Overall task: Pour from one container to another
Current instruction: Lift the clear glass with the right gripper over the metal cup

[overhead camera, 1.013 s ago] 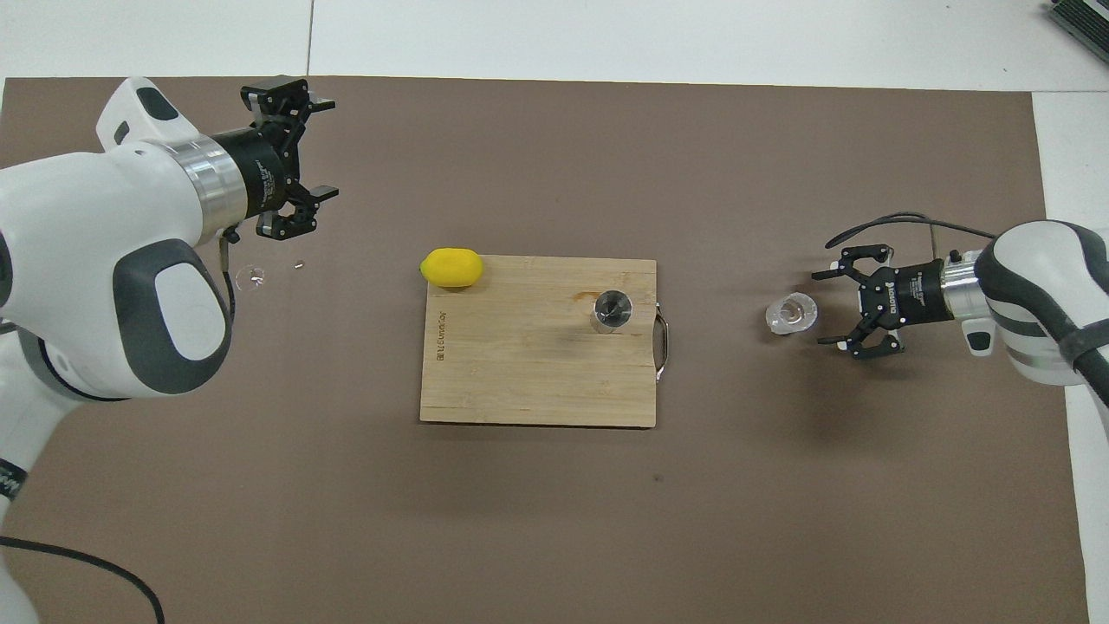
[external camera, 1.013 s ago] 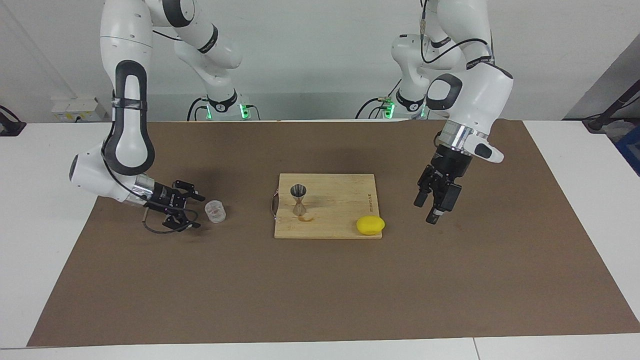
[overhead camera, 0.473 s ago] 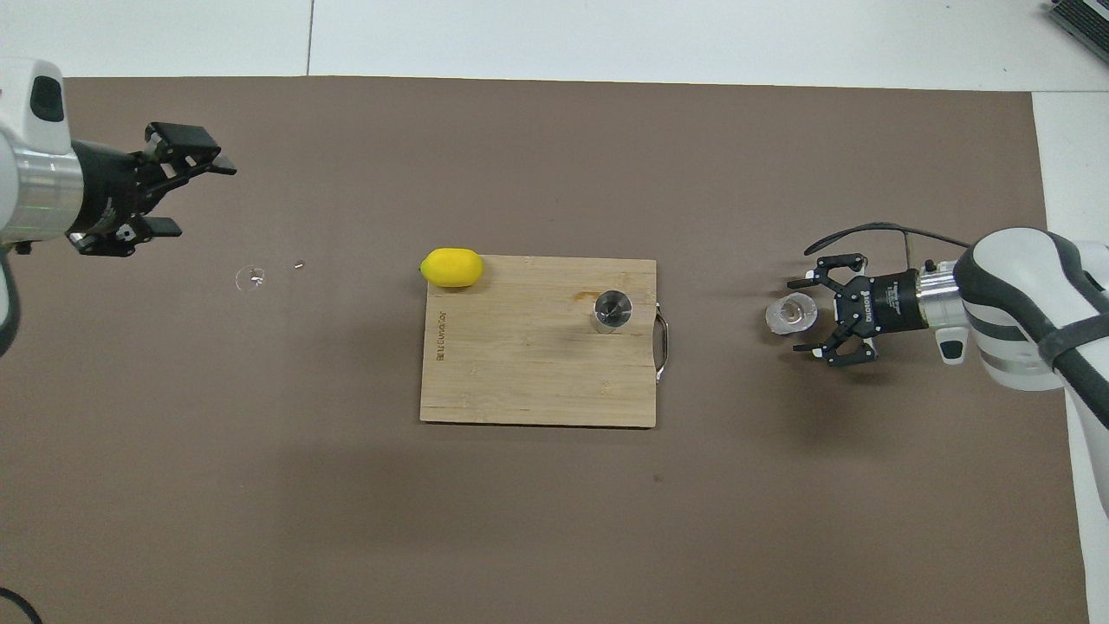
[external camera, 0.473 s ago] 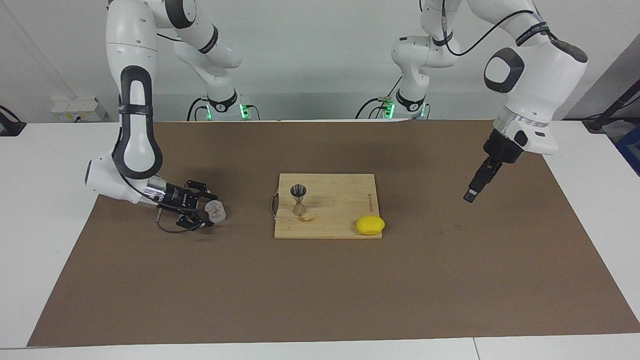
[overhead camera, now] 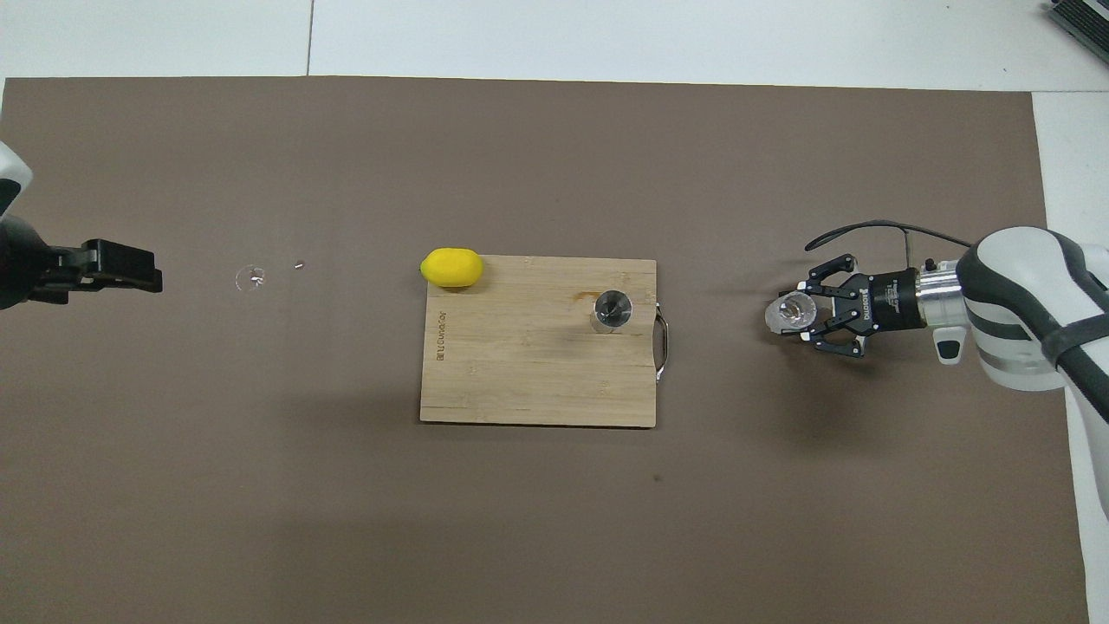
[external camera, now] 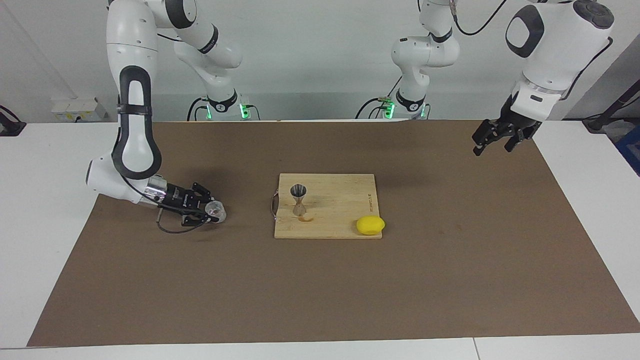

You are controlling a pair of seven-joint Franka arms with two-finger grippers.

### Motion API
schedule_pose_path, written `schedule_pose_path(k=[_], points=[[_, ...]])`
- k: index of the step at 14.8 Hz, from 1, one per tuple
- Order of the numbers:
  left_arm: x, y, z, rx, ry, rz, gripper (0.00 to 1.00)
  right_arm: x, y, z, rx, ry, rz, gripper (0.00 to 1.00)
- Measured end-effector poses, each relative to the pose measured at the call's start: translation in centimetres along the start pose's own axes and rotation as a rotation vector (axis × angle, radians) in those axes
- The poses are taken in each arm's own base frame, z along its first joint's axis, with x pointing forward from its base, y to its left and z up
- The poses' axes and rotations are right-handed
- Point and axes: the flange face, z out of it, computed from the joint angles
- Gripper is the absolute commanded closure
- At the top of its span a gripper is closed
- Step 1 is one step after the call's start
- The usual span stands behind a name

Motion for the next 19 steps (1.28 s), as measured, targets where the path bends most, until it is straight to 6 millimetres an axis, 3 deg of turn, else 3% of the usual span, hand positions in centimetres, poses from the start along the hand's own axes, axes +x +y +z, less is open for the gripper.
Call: schedule_pose_path(k=[4, 6, 8, 11, 19], points=[[-0.8, 0.7, -2.2, 0.02, -0.036, 0.074, 0.0, -1.5, -0.3, -1.1, 0.019, 0.006, -0.019, 1.0], [-1.0, 1.2, -3.0, 0.025, -0.037, 0.083, 0.0, -4.4, -0.6, -1.7, 0.03, 0.015, -0.021, 1.0], [-1.1, 1.3, -3.1, 0.026, -0.04, 0.086, 0.0, -8.6, -1.0, -1.5, 0.036, 0.029, -0.016, 1.0], [-1.1, 0.9, -2.8, 0.024, -0.047, 0.082, 0.0, -14.1, -1.1, -0.2, 0.037, 0.088, -0.024, 1.0], [-1.2, 0.9, -2.9, 0.023, -0.054, 0.104, 0.0, -22.7, -1.5, 4.3, 0.015, 0.295, -0.039, 1.0]])
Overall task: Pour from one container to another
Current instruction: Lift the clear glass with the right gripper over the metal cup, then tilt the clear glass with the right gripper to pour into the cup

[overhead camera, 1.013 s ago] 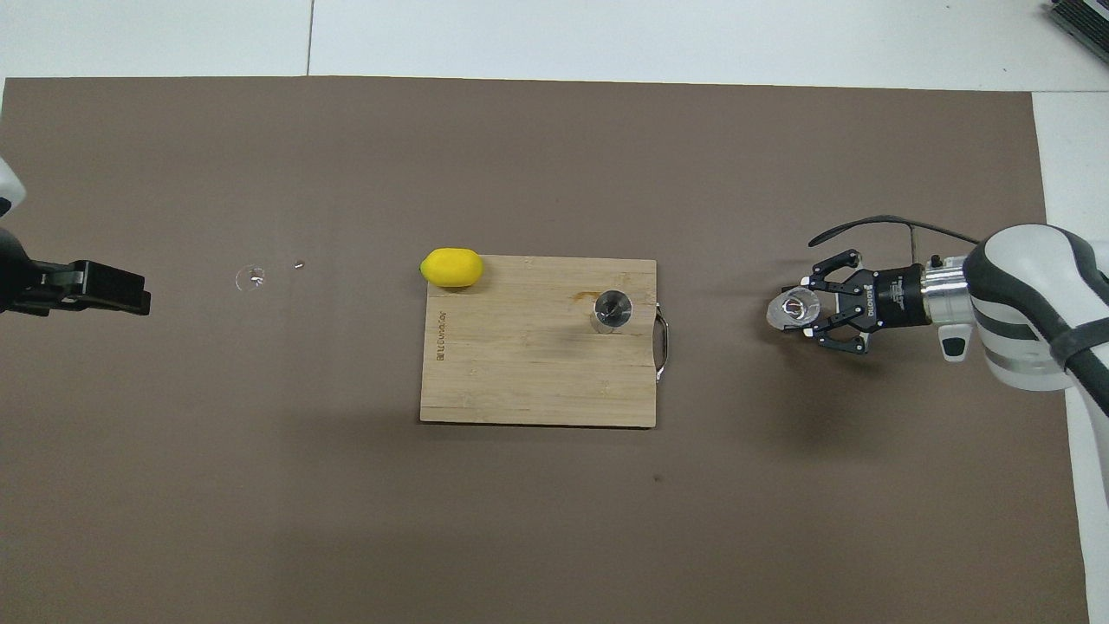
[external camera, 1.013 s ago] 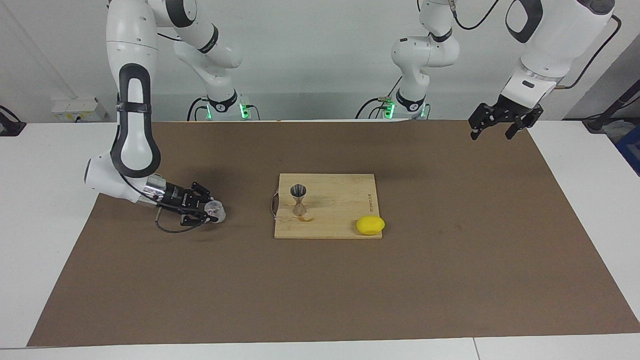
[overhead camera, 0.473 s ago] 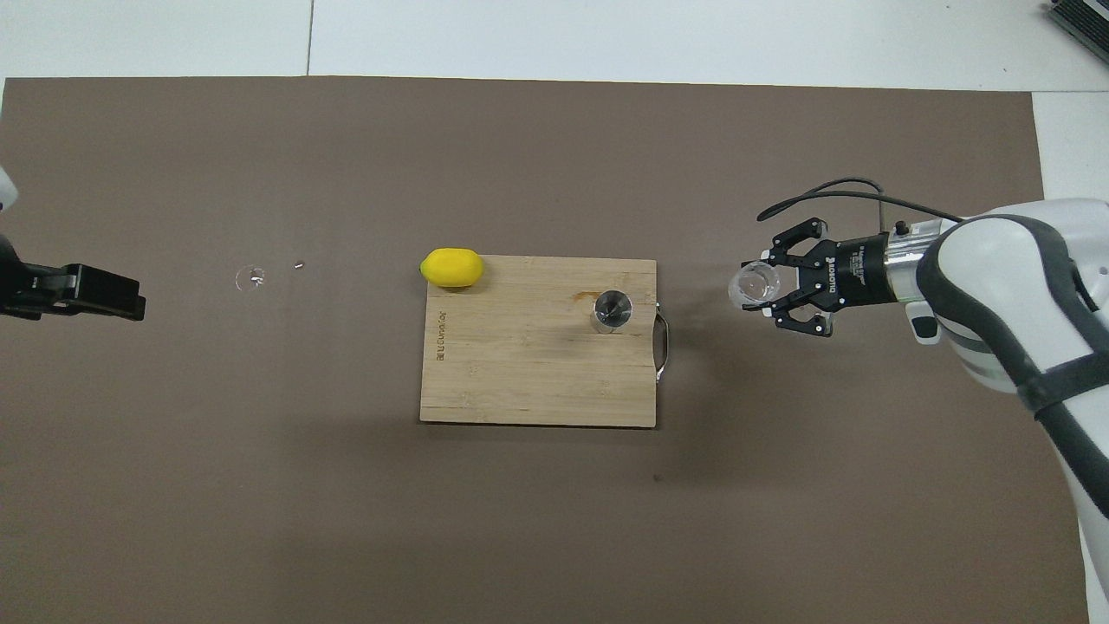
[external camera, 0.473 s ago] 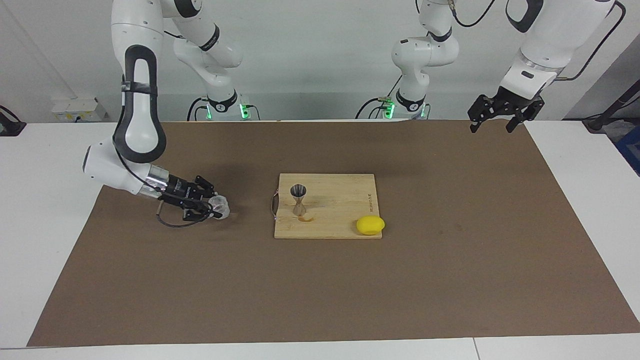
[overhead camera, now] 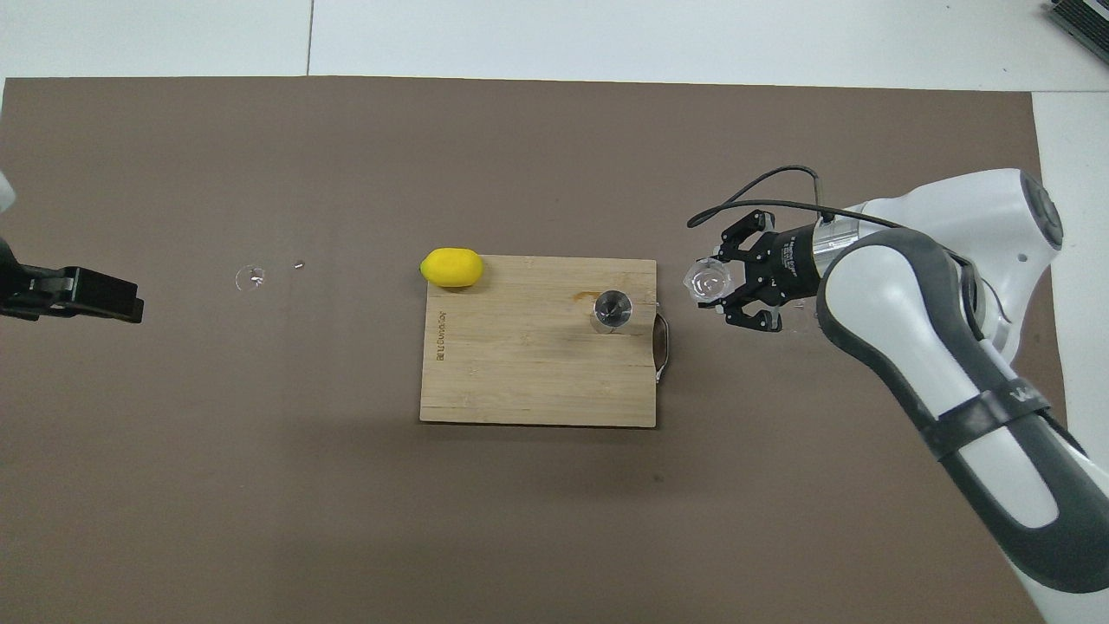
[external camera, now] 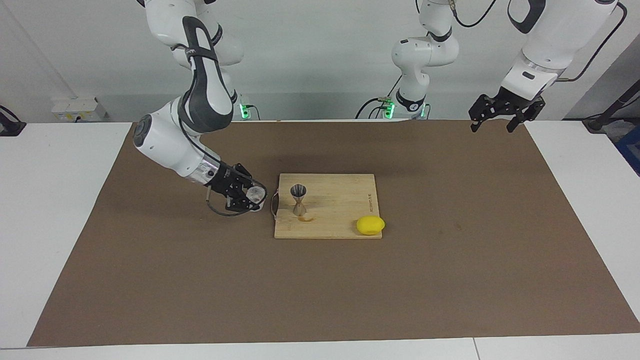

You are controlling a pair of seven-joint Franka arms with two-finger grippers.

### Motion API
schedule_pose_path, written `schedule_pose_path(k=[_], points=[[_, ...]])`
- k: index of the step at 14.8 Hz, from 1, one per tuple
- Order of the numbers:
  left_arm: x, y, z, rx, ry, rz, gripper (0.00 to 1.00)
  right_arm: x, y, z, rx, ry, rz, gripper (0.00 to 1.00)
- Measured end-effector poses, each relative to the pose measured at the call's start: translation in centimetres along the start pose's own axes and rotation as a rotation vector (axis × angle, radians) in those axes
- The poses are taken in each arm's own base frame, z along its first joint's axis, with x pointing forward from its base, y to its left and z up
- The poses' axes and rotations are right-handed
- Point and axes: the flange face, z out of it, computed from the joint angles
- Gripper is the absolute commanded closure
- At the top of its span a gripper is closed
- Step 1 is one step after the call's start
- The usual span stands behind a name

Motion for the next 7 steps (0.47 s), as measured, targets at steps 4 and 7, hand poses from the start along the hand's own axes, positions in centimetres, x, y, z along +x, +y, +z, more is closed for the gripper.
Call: schedule_pose_path(k=[4, 7], points=[[0.0, 0.1, 0.0, 0.0, -0.001, 0.003, 0.0, -3.5, 0.0, 0.5, -0.005, 0.093, -0.022, 1.0], [0.0, 0.1, 0.0, 0.0, -0.001, 0.003, 0.0, -6.0, 0.2, 0.8, -0.001, 0.16, -0.038, 1.0]])
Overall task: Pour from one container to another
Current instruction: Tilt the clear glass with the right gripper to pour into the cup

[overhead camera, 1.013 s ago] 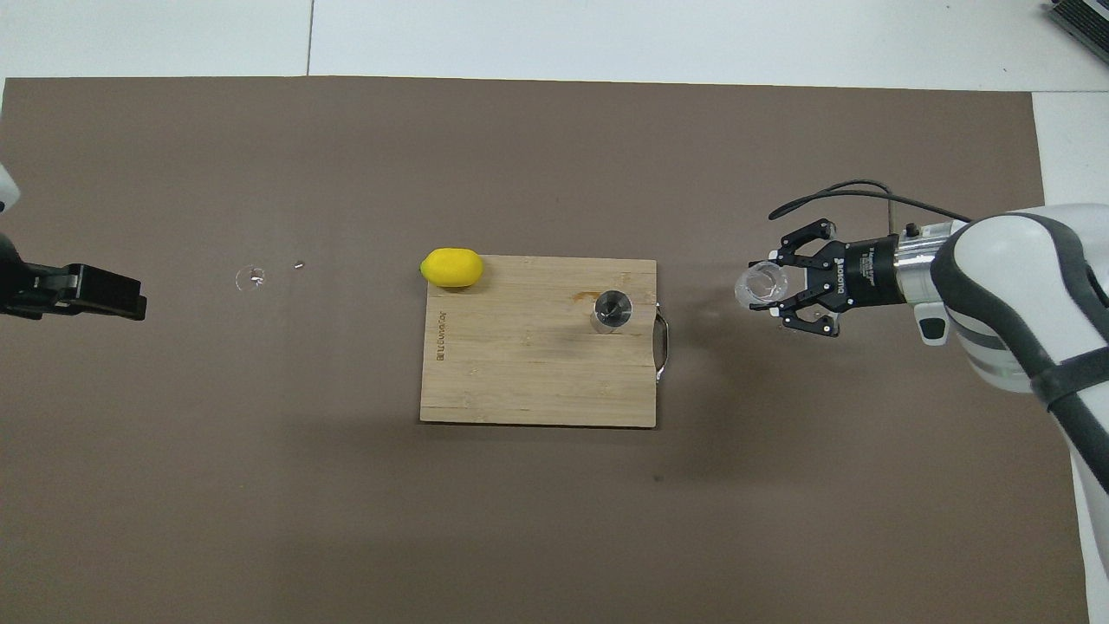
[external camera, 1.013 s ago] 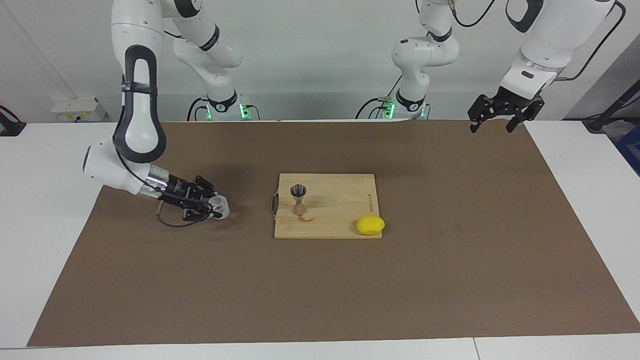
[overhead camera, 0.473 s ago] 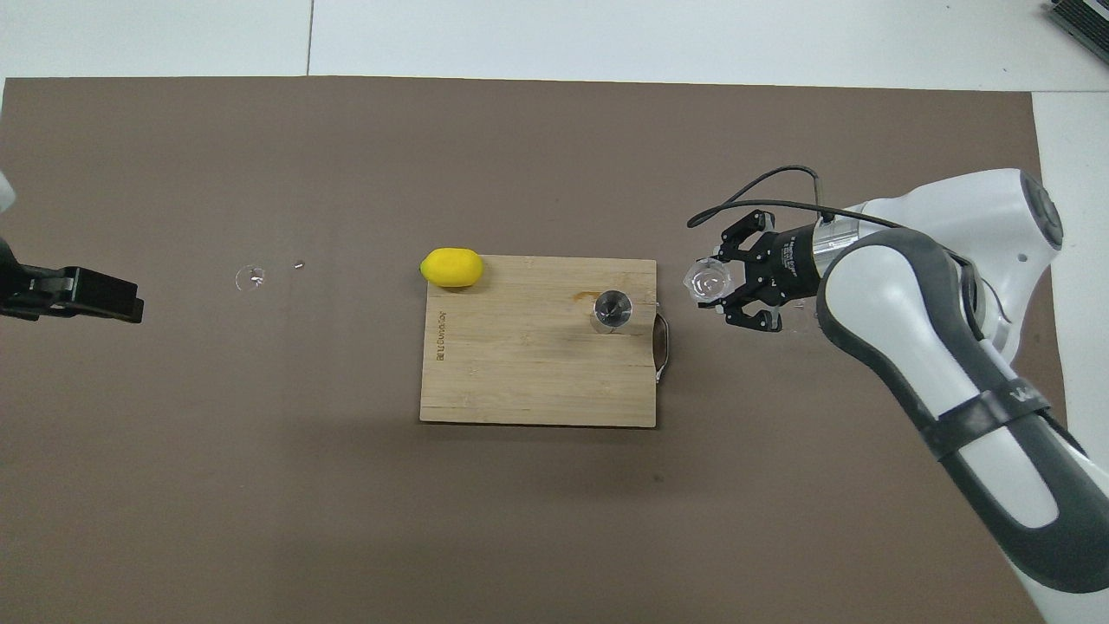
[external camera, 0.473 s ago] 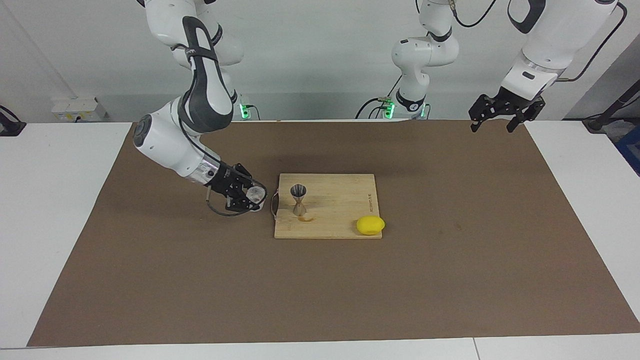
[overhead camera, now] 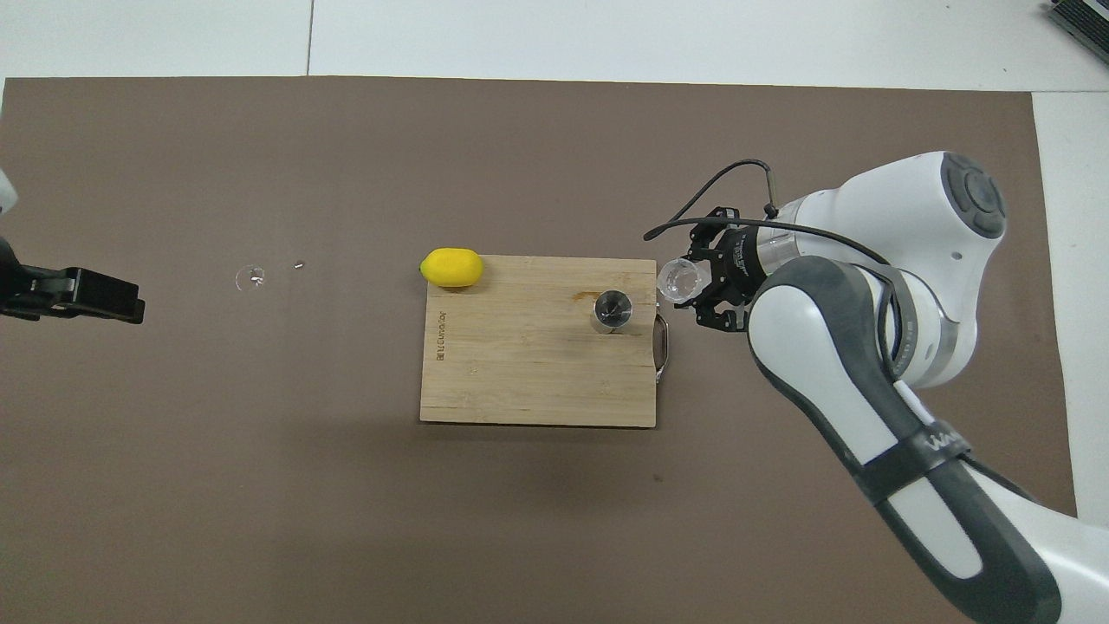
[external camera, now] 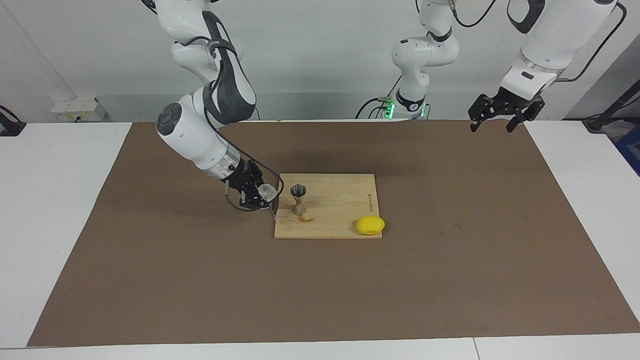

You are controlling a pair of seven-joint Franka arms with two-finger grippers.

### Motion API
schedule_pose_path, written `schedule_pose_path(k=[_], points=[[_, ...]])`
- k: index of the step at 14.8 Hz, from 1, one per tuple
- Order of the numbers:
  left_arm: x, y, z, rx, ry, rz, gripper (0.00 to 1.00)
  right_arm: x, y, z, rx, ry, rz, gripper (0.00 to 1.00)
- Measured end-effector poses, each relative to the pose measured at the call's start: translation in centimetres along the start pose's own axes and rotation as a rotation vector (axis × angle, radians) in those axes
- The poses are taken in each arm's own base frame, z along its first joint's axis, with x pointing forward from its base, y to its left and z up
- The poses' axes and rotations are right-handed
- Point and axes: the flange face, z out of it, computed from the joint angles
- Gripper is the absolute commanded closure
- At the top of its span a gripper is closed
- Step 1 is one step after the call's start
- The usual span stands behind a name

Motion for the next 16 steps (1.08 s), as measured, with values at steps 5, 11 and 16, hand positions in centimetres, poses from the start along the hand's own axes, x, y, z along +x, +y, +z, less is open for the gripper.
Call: schedule_pose_path(k=[5, 11, 16], points=[[0.0, 0.0, 0.0, 0.0, 0.0, 0.0, 0.0, -4.3, 0.2, 0.4, 0.015, 0.102, -0.035, 1.0], [0.0, 0.0, 0.0, 0.0, -0.001, 0.0, 0.0, -7.4, 0.5, 0.7, 0.046, 0.239, -0.116, 1.0], [0.0, 0.0, 0.0, 0.0, -0.001, 0.0, 0.0, -9.2, 1.6, 1.8, 0.034, 0.367, -0.225, 1.0]])
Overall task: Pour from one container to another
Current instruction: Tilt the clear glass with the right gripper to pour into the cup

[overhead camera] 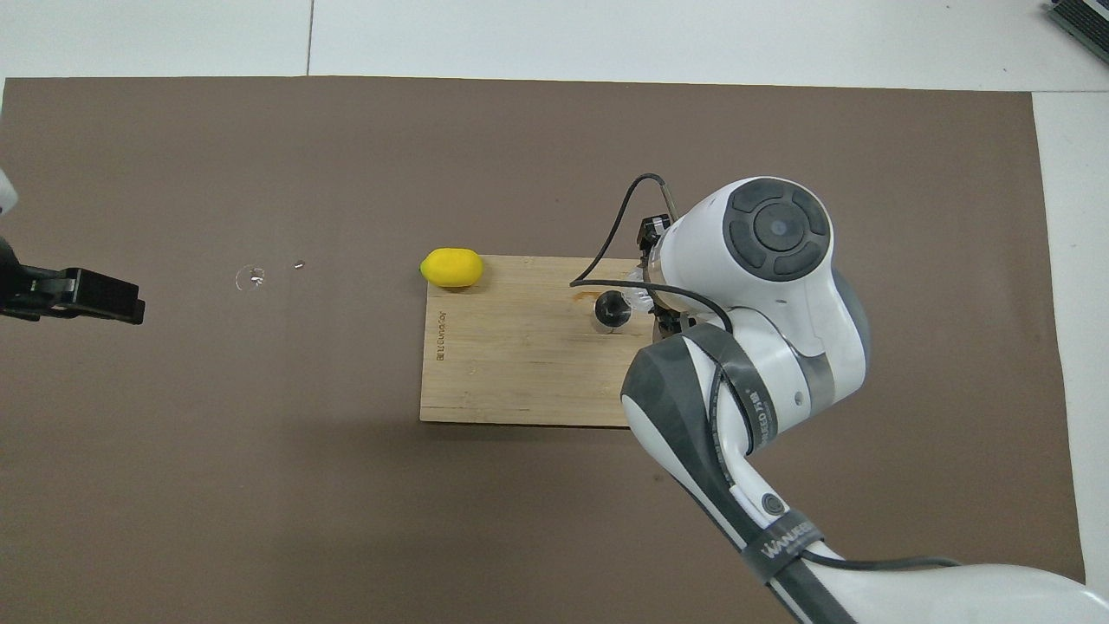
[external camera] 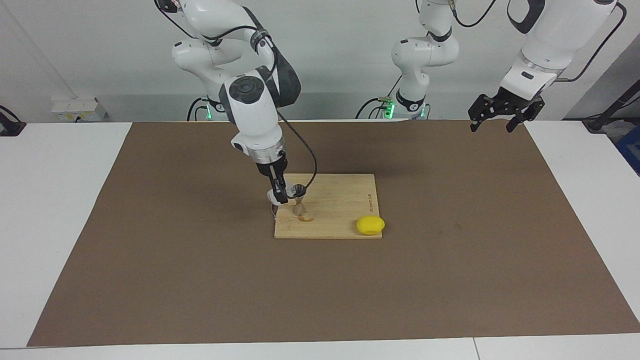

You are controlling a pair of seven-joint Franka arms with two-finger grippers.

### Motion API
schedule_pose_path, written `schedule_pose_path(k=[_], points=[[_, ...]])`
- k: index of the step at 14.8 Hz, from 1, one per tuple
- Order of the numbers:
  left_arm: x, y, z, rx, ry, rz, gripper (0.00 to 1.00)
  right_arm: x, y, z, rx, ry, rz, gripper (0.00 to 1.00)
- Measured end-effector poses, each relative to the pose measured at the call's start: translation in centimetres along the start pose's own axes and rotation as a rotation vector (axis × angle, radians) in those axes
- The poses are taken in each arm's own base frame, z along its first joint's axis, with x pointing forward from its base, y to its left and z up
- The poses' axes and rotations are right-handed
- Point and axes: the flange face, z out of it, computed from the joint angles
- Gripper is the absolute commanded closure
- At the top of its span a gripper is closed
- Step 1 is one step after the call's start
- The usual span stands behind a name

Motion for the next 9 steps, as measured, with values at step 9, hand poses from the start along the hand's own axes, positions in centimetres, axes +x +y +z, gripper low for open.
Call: schedule_pose_path(k=[9], points=[[0.0, 0.0, 0.0, 0.0, 0.0, 0.0, 0.0, -1.9, 0.6, 0.0, -0.002, 0.134, -0.119, 1.0]])
